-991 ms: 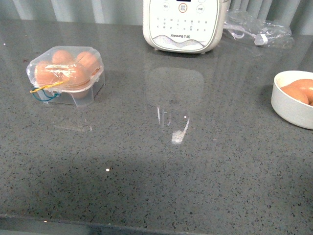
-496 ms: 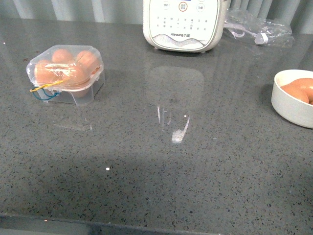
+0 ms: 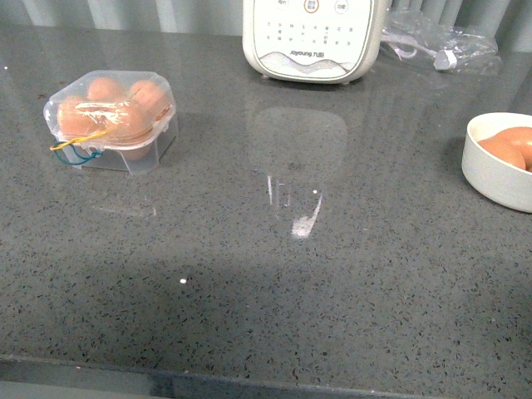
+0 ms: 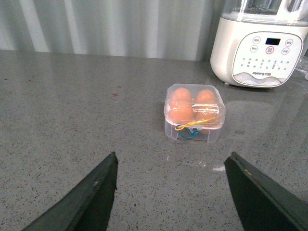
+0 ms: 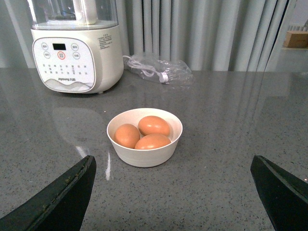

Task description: Put egg into box

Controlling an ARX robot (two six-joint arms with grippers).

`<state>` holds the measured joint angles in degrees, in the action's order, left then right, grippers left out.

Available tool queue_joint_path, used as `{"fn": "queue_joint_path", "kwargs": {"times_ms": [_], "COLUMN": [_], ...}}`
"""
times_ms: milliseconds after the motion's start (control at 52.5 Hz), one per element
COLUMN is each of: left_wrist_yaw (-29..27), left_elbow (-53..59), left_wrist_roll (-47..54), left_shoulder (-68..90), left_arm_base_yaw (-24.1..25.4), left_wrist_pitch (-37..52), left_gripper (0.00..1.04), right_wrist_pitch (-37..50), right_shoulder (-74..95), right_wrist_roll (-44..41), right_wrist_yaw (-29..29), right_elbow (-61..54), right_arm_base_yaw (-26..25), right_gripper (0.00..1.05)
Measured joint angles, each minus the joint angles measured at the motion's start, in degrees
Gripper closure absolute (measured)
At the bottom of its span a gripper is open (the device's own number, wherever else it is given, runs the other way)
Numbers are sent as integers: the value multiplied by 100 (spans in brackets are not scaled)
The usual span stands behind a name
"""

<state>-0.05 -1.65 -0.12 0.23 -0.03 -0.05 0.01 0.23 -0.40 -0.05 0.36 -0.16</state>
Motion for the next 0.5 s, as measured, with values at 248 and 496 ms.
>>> {"fn": "queue_joint_path", "kwargs": {"times_ms": [248, 496], "left_wrist_yaw": [0, 0], "left_elbow": [0, 0], "left_wrist_roll": [0, 0], "left_shoulder": [0, 0], "left_arm_base_yaw": [0, 0], "left_wrist_pitch": [0, 0], "left_gripper": [7, 7], "right_wrist_pitch": [0, 0], "right_shoulder": [0, 0], "right_wrist_roll": [0, 0], "right_wrist_yaw": [0, 0], "right_elbow": [0, 0], "right_arm_base_yaw": [0, 0], "right_gripper": [7, 7]}}
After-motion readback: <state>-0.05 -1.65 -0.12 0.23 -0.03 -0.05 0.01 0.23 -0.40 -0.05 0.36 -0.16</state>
